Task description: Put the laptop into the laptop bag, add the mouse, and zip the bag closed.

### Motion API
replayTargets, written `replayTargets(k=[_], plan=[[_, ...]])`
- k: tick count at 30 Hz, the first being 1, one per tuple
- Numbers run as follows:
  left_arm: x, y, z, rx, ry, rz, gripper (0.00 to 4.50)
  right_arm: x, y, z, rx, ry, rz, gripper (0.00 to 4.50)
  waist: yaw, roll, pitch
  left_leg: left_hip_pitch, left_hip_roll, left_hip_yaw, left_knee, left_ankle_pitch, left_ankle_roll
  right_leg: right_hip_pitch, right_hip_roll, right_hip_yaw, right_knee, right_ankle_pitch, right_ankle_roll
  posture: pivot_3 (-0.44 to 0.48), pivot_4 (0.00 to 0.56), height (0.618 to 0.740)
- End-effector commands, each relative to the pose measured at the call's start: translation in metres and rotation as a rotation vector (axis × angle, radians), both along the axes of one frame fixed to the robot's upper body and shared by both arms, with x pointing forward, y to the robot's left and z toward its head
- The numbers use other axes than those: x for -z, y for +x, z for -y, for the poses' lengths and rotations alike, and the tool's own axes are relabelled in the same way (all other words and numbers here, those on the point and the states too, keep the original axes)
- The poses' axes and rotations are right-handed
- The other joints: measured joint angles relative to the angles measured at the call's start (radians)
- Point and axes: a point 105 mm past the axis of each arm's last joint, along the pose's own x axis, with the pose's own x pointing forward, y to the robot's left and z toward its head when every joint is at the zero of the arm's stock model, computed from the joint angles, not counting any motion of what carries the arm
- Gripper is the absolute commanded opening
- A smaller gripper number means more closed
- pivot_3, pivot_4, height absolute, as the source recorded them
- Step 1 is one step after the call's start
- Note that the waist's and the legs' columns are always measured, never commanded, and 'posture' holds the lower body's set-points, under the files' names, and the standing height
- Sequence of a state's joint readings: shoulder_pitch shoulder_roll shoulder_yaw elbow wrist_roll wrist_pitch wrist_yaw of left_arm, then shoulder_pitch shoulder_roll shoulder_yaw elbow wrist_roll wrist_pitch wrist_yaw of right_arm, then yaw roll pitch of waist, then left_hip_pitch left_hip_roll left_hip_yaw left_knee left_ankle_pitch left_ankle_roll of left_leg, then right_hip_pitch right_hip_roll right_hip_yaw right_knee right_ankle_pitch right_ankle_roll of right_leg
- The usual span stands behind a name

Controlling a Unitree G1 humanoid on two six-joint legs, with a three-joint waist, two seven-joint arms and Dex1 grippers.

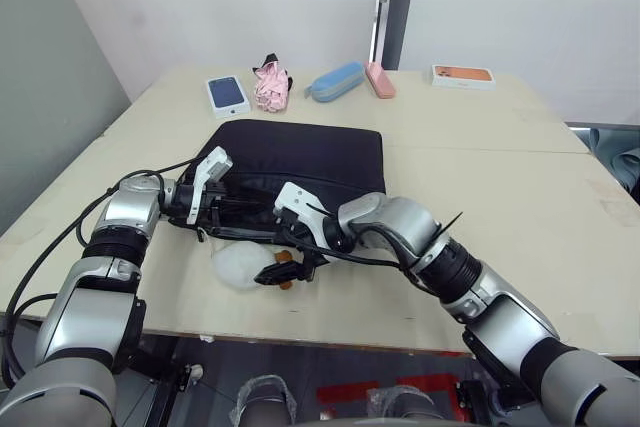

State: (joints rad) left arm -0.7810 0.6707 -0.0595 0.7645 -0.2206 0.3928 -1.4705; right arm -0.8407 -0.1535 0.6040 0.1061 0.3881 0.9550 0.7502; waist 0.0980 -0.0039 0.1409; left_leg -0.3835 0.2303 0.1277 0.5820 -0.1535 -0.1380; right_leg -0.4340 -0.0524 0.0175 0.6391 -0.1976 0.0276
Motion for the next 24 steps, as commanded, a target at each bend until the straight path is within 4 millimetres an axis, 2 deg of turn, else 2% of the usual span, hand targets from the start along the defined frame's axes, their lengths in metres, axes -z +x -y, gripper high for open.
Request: replayTargets(k=[1,3,4,10,16,21,24], plan=[[0.000,0.000,0.003,0.007,0.020,0.022,0.04,-0.003,-0.001,-0.016,-0.031,-0.009,0.069,4.50,-0.001,0.000,0.000,0.000,0.000,0.000,0.000,0.000,0.000,0.000,0.000,0.000,0.000,0.000,0.000,0.000,0.150,0.740],[-0.001,0.001,0.003,0.008,0.017,0.027,0.04,0.000,-0.004,-0.021,-0.040,-0.010,0.061,4.50,-0.001,0.000,0.000,0.000,0.000,0.000,-0.001,0.000,0.000,0.000,0.000,0.000,0.000,0.000,0.000,0.000,0.150,0.740],[-0.001,0.001,0.004,0.010,0.015,0.027,0.00,0.001,-0.005,-0.023,-0.043,-0.007,0.055,3.94,0.000,0.000,0.000,0.000,0.000,0.000,-0.001,0.000,0.000,0.000,0.000,-0.001,-0.001,0.000,0.000,0.000,0.150,0.740],[-0.003,0.004,0.004,0.000,0.013,0.044,0.00,-0.002,-0.004,-0.023,-0.045,0.026,0.037,1.97,0.001,0.001,0.000,-0.001,0.000,-0.001,-0.001,0.000,0.000,0.000,0.000,-0.001,-0.001,0.000,0.000,0.000,0.150,0.740],[-0.005,0.005,0.004,-0.001,0.009,0.056,0.00,-0.014,0.001,-0.003,-0.045,0.066,0.025,0.02,0.001,0.000,0.000,-0.001,0.000,-0.002,-0.001,0.000,-0.001,0.000,0.000,-0.002,-0.001,0.000,0.000,0.000,0.150,0.740],[-0.005,0.005,0.002,-0.009,0.012,0.067,0.00,-0.026,-0.011,0.020,-0.058,0.105,-0.011,0.02,0.001,0.000,0.000,-0.001,0.000,-0.002,-0.003,0.000,-0.001,0.000,0.000,-0.002,-0.003,0.000,0.000,0.000,0.150,0.740],[-0.004,0.004,0.000,-0.014,0.003,0.068,0.00,-0.035,-0.019,0.048,-0.038,0.154,-0.031,0.02,0.006,0.000,0.000,-0.001,0.000,-0.001,-0.004,0.001,-0.001,0.001,0.000,-0.002,-0.005,0.000,0.000,0.000,0.150,0.740]])
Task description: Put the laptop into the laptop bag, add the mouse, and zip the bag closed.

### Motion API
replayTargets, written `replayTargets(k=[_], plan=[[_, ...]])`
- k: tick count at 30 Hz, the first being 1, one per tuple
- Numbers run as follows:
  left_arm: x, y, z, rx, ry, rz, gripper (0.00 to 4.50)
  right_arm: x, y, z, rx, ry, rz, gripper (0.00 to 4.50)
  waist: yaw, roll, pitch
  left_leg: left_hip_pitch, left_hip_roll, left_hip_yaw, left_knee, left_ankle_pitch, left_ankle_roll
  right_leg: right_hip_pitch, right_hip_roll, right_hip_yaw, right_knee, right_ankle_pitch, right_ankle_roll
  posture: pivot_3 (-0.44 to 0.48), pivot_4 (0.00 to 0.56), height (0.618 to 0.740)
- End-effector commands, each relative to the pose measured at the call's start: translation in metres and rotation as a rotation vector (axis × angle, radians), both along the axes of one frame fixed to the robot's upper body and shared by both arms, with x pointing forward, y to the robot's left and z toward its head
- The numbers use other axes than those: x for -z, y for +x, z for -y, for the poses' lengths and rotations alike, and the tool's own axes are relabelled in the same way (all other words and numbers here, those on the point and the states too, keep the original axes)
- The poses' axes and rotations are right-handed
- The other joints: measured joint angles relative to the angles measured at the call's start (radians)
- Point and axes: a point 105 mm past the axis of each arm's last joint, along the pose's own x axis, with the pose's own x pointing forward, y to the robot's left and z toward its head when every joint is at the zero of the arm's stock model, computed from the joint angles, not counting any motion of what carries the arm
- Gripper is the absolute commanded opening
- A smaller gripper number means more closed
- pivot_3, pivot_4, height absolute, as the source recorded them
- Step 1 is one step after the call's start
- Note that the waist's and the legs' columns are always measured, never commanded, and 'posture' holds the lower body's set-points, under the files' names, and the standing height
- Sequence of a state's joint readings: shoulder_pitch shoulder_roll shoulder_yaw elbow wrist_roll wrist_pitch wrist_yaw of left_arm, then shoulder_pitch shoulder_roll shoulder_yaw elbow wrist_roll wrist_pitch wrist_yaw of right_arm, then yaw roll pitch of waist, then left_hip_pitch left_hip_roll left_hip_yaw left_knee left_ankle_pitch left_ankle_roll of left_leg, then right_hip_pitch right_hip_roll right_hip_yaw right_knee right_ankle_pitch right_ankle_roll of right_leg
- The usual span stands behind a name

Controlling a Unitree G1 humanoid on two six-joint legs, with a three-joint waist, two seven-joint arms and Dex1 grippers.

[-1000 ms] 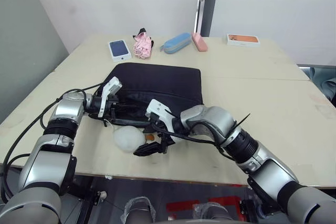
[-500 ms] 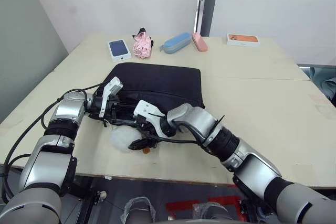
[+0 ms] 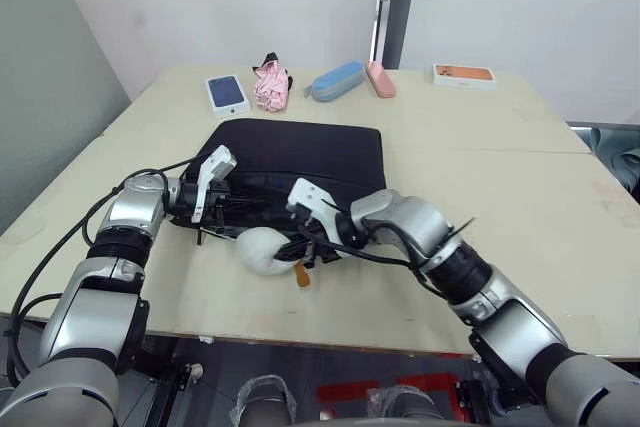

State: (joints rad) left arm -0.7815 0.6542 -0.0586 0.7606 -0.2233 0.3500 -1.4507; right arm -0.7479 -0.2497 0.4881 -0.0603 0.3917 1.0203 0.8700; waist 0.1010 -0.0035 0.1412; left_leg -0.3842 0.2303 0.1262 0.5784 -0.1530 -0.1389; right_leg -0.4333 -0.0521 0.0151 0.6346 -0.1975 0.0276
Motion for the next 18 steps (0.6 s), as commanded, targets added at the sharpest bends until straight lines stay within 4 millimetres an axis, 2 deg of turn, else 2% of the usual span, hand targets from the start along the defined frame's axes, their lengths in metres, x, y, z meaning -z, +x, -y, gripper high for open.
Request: replayTargets(k=[1,9,18], plan=[[-0.002,0.000,-0.006,-0.025,-0.001,0.022,0.00,-0.023,-0.014,0.020,-0.020,0.090,0.009,0.02,0.004,0.000,0.000,0.000,0.000,0.000,0.000,0.000,0.000,0.000,0.000,0.000,-0.001,0.000,0.000,0.000,0.150,0.740],[0.001,-0.004,-0.006,-0.032,-0.017,0.015,0.00,-0.011,-0.016,0.065,0.104,0.008,0.035,0.02,0.003,0.000,0.000,0.001,0.000,0.000,-0.002,0.000,0.000,0.001,0.000,0.000,-0.002,0.000,0.000,0.000,0.150,0.740],[0.003,-0.009,-0.008,-0.038,-0.019,0.013,0.00,-0.024,-0.022,0.130,0.174,-0.078,0.136,0.02,0.006,0.000,0.000,0.001,0.000,0.001,-0.003,0.000,0.000,0.001,0.000,0.001,-0.005,0.000,0.000,0.000,0.150,0.740]])
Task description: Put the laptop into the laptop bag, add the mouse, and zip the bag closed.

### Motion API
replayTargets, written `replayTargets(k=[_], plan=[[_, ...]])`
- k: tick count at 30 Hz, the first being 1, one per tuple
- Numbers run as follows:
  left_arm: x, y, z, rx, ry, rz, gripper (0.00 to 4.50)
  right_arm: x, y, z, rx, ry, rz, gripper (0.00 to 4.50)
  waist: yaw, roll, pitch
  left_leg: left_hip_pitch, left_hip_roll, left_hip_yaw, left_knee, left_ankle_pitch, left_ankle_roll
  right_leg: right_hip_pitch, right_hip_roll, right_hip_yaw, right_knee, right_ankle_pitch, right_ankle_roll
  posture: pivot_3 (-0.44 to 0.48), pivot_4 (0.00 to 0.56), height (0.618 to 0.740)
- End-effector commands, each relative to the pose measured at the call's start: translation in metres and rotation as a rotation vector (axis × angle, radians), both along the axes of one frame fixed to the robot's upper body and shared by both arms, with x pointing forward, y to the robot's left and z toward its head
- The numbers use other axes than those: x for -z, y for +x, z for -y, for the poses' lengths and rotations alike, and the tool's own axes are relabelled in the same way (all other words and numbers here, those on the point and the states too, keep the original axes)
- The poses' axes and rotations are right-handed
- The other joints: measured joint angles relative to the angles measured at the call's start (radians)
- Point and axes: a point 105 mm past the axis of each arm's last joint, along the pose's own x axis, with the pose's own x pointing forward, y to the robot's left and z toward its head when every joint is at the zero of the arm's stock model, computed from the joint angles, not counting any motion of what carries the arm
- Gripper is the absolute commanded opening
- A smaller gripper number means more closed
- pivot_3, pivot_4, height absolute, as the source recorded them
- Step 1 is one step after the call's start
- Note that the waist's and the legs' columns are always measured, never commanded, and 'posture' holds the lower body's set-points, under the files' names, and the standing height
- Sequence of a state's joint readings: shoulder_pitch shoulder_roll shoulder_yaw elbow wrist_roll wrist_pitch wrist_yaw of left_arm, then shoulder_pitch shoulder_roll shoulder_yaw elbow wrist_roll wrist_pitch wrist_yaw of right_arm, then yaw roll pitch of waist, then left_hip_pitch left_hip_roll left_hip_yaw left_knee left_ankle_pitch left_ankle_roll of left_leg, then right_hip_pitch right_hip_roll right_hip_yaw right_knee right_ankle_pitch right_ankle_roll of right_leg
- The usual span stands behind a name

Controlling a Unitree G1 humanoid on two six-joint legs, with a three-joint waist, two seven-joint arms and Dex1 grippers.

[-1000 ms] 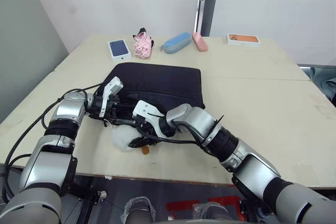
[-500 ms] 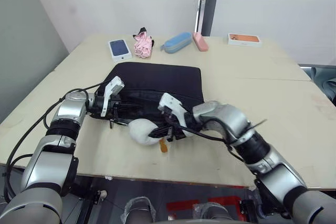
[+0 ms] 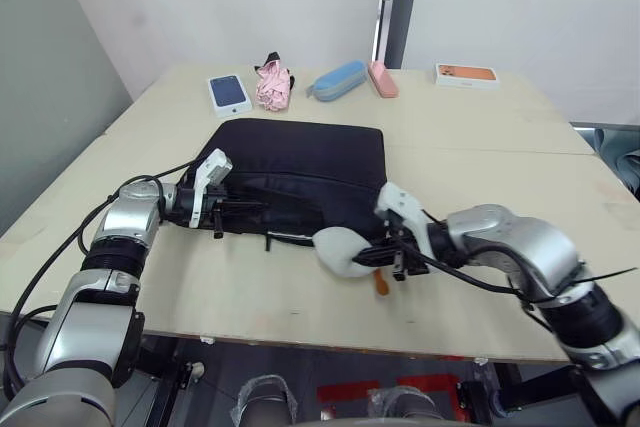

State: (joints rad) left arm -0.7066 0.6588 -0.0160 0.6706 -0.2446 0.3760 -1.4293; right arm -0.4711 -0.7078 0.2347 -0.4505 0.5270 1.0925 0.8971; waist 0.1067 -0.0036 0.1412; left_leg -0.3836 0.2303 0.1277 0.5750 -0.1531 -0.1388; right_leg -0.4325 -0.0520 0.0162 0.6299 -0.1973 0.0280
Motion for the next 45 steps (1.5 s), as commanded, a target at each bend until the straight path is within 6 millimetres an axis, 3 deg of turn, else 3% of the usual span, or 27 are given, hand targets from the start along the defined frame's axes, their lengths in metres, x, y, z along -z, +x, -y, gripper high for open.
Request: replayTargets(k=[1,6,10,12,17,20,26,30,33,37,45], plan=[[0.000,-0.002,-0.004,-0.014,0.004,0.002,0.00,-0.018,-0.008,0.017,-0.026,0.006,0.072,0.02,0.001,0.000,0.000,0.000,0.000,0.000,0.000,0.000,0.000,0.000,0.000,0.000,0.000,0.000,0.000,0.000,0.150,0.740],[0.001,-0.005,-0.005,-0.012,0.005,0.003,0.00,-0.016,-0.016,0.051,-0.014,-0.064,0.085,0.02,0.001,0.000,0.000,0.000,0.000,0.001,0.000,-0.001,0.002,0.000,0.000,0.001,0.000,0.000,0.000,0.000,0.150,0.740],[0.001,-0.005,-0.005,-0.013,0.004,0.005,0.00,-0.018,-0.012,0.073,0.031,-0.094,0.107,0.02,-0.001,0.000,0.000,0.000,0.000,0.002,0.000,-0.003,0.005,0.000,0.000,0.002,0.000,0.000,0.000,0.000,0.150,0.740],[0.001,-0.005,-0.004,-0.012,0.002,0.007,0.00,-0.019,-0.012,0.075,0.028,-0.087,0.115,0.02,-0.001,0.000,0.000,0.000,0.000,0.003,0.000,-0.003,0.006,0.000,0.000,0.003,0.000,0.000,0.000,0.000,0.150,0.740],[0.001,-0.009,0.001,0.029,0.007,0.014,0.00,-0.011,-0.022,0.050,-0.063,-0.023,0.080,0.02,-0.003,0.000,0.000,0.001,0.000,0.003,0.000,-0.003,0.007,0.000,0.000,0.003,0.001,0.000,0.000,0.000,0.150,0.740],[0.002,-0.011,0.001,0.034,0.011,0.010,0.00,-0.008,-0.018,0.052,-0.035,-0.017,0.068,0.02,-0.002,0.000,0.000,0.000,0.000,0.003,0.001,-0.003,0.008,-0.001,0.000,0.003,0.000,0.000,0.000,0.000,0.150,0.740],[0.009,-0.015,-0.002,0.041,0.034,-0.005,0.00,-0.008,-0.014,0.077,0.020,-0.071,0.073,0.02,-0.002,0.000,0.000,0.000,0.000,0.003,0.001,-0.003,0.008,-0.001,0.000,0.003,0.000,0.000,0.000,0.000,0.150,0.740],[0.020,-0.019,-0.005,0.057,0.076,-0.011,0.00,0.001,-0.015,0.109,0.077,-0.187,0.061,0.02,0.000,0.000,0.000,0.001,0.000,0.003,0.000,-0.004,0.009,-0.001,0.000,0.003,0.000,0.000,0.000,0.000,0.150,0.740],[0.028,-0.021,-0.009,0.067,0.113,-0.014,0.00,0.003,-0.010,0.138,0.143,-0.274,0.069,0.02,0.000,0.000,0.000,0.000,-0.001,0.004,0.001,-0.004,0.009,0.000,-0.001,0.003,0.000,0.000,0.000,0.000,0.150,0.740],[0.040,-0.021,-0.014,0.063,0.164,-0.017,0.00,-0.007,0.005,0.157,0.198,-0.313,0.118,0.02,-0.005,0.001,-0.001,0.001,-0.001,0.005,0.001,-0.004,0.010,0.000,-0.001,0.004,0.001,0.000,0.000,0.000,0.150,0.740],[0.048,-0.022,-0.015,0.071,0.162,-0.021,0.00,-0.021,0.036,0.174,0.290,-0.359,0.208,0.02,-0.008,0.004,-0.003,0.002,-0.001,0.006,0.003,-0.003,0.011,0.000,-0.002,0.006,0.003,0.000,0.000,0.000,0.150,0.740]])
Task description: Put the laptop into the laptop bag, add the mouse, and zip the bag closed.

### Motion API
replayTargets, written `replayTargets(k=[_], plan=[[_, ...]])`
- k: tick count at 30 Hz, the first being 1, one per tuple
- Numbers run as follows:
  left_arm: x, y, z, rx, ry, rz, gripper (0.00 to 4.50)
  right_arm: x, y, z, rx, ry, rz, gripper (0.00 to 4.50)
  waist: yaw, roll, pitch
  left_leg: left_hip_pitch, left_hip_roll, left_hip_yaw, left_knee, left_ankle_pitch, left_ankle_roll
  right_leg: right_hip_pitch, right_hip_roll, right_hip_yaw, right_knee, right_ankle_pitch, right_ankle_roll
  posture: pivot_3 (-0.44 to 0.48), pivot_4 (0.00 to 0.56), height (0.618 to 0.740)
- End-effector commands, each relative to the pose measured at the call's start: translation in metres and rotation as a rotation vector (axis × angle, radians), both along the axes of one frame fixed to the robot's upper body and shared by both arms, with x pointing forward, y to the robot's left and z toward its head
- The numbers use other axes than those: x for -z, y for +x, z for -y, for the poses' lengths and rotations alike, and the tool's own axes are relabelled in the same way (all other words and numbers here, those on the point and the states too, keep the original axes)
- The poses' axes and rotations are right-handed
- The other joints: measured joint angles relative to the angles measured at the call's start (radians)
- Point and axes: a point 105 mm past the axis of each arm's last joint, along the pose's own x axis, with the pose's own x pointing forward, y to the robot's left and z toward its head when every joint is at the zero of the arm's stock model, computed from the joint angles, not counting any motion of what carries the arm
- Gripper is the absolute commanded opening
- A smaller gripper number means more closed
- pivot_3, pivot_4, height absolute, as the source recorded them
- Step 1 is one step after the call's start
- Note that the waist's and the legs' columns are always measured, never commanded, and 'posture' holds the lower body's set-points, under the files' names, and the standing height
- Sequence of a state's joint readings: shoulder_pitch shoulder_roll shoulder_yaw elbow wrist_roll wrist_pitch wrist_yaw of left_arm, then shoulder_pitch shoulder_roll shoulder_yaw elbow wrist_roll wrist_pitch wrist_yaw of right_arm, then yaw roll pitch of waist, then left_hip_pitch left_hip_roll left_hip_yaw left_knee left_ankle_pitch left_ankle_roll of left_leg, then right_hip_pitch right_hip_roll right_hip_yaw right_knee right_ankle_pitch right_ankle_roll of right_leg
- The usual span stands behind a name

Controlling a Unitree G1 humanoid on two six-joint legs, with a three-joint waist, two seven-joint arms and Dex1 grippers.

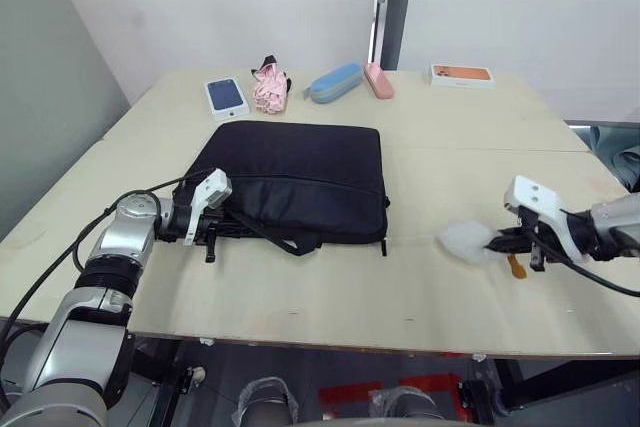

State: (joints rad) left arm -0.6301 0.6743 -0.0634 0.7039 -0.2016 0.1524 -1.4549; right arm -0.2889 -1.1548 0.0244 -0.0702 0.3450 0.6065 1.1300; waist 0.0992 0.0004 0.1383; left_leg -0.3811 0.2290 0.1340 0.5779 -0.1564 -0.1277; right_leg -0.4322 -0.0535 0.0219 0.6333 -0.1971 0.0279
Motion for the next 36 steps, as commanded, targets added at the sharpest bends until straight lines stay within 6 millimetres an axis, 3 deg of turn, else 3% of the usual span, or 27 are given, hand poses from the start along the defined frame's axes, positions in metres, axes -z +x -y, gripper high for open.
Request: replayTargets(k=[1,6,13,20,25,29,35,36], plan=[[0.021,-0.008,-0.007,-0.018,0.045,-0.082,0.00,-0.009,0.017,0.007,0.042,-0.038,0.063,0.02,-0.002,0.000,0.000,0.000,0.000,0.000,0.000,0.000,0.000,0.000,0.000,0.000,0.000,0.000,0.000,0.000,0.150,0.740],[0.019,-0.007,-0.008,-0.023,0.027,-0.088,0.00,-0.016,0.044,-0.003,0.051,-0.065,0.150,0.02,-0.004,0.001,-0.001,0.000,0.000,0.000,0.001,0.000,0.000,0.000,0.000,0.000,0.002,0.000,0.000,0.000,0.150,0.740],[0.016,-0.006,-0.005,-0.019,0.009,-0.086,0.00,-0.017,0.088,-0.036,0.071,-0.069,0.249,0.02,-0.007,0.001,-0.001,0.000,0.000,0.001,0.003,0.000,0.000,-0.001,0.000,0.001,0.005,0.000,0.000,0.000,0.150,0.740],[-0.015,0.005,0.003,-0.079,-0.177,-0.080,0.00,-0.015,0.089,-0.042,0.055,-0.046,0.235,0.02,0.002,0.000,0.000,-0.002,0.000,0.000,0.002,0.000,0.000,-0.002,0.000,-0.001,0.002,0.000,0.000,0.000,0.150,0.740],[-0.022,0.007,0.003,-0.099,-0.197,-0.078,0.00,-0.019,0.097,-0.044,0.074,-0.040,0.261,0.02,-0.003,0.001,0.001,-0.002,0.000,0.000,0.002,0.000,0.000,-0.002,0.000,-0.001,0.002,0.000,0.000,0.000,0.150,0.740],[-0.043,0.010,0.010,-0.094,-0.274,-0.074,0.00,-0.018,0.095,-0.046,0.061,-0.029,0.247,0.02,-0.005,0.000,0.002,-0.002,0.000,0.000,0.002,0.000,0.000,-0.003,0.000,-0.001,0.002,0.000,0.000,0.000,0.150,0.740],[-0.065,-0.011,0.030,0.033,-0.329,-0.131,0.00,-0.012,0.088,-0.044,0.044,-0.032,0.218,0.02,-0.004,0.000,0.002,-0.004,0.001,0.000,-0.001,0.000,0.000,-0.003,0.001,-0.002,-0.003,0.000,0.000,0.000,0.150,0.740],[-0.065,-0.007,0.028,0.003,-0.323,-0.111,0.00,-0.012,0.086,-0.044,0.039,-0.029,0.213,0.02,-0.004,0.000,0.002,-0.003,0.001,0.000,-0.002,0.000,0.000,-0.003,0.001,-0.002,-0.003,0.000,0.000,0.000,0.150,0.740]])
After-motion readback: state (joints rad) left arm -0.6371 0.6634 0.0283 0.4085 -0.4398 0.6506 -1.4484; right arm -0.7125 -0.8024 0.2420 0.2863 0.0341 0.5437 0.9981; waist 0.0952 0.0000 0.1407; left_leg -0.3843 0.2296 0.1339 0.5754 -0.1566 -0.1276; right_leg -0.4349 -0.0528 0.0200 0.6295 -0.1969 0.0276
